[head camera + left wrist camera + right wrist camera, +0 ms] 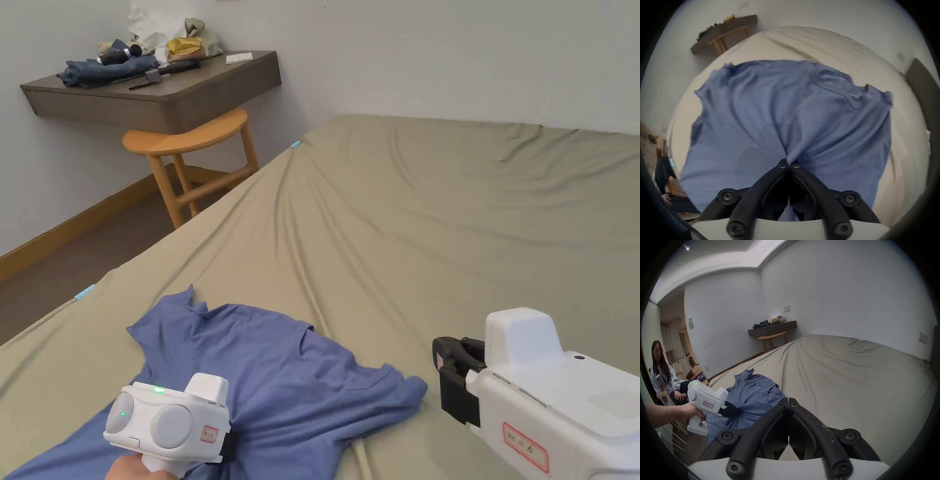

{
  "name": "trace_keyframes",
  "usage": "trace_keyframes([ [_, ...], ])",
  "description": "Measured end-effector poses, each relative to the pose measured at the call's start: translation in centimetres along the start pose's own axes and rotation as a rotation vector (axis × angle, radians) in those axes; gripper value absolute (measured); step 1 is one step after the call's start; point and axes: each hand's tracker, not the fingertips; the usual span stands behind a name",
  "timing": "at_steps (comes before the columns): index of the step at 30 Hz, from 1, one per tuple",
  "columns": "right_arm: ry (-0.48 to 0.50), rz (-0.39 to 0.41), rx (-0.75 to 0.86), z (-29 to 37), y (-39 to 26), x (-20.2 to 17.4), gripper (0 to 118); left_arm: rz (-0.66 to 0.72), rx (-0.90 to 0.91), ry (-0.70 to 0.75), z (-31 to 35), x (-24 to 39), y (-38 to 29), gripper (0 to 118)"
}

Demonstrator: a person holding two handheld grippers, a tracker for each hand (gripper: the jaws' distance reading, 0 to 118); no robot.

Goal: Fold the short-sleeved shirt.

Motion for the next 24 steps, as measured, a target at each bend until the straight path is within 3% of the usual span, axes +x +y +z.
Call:
trace_keyframes([
  [2, -0.001, -0.007, 0.006, 1.1, 0.1, 0.2, 0, 0.02, 0.0, -0.089, 0.9, -0.4, -0.8, 0],
  [3, -0.009, -0.001, 0.013, 1.8, 0.1, 0.3, 0, 0.036, 0.031, -0.068, 1.7, -0.4, -0.9, 0],
  [5, -0.026, 0.007, 0.021, 3.5, 0.2, 0.9, 0, 0.134, 0.119, -0.114, 4.5, 0.2, -1.0, 0],
  [8, -0.042, -0.032, 0.046, 6.8, 0.3, 2.6, 0, 0.258, 0.226, -0.228, 12.1, 1.8, 0.6, 0],
  [12, -0.098, -0.041, 0.101, 13.0, 0.3, 5.1, 0, 0.297, 0.384, -0.336, 20.1, 4.1, 3.2, 0],
  [17, -0.215, -0.058, 0.194, 22.6, 0.1, 8.5, 0, 0.102, 0.655, -0.42, 30.8, 11.9, 7.1, 0],
  [24, -0.427, -0.076, 0.291, 35.8, -1.1, 14.3, 0, -0.1, 0.754, -0.668, 39.4, 29.2, 8.2, 0],
])
